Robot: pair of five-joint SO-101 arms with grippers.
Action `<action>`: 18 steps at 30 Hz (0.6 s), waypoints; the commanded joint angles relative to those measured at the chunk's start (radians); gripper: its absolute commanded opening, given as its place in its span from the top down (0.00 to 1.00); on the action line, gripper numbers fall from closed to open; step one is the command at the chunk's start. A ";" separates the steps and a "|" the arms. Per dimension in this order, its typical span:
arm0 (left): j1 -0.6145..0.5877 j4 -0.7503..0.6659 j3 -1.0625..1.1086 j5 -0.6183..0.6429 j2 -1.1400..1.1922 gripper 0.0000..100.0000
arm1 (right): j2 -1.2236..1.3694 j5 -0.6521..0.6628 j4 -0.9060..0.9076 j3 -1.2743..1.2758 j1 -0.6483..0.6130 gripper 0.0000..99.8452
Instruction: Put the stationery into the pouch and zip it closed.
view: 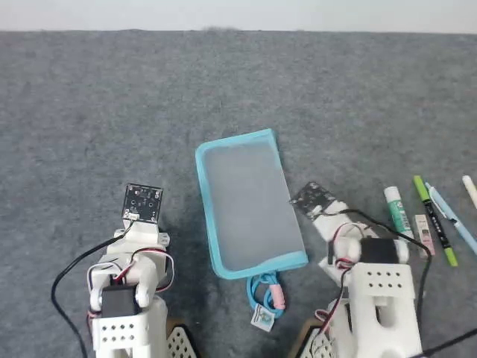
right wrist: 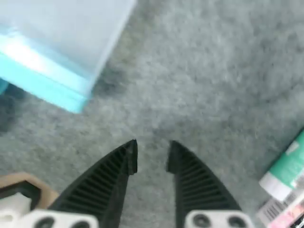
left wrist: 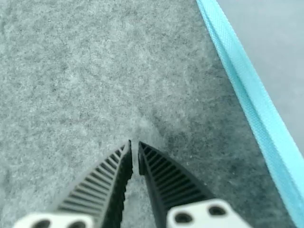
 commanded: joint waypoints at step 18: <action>-0.006 0.005 -0.005 -0.012 0.005 0.98 | 0.004 -0.181 -0.090 -0.061 -0.346 0.98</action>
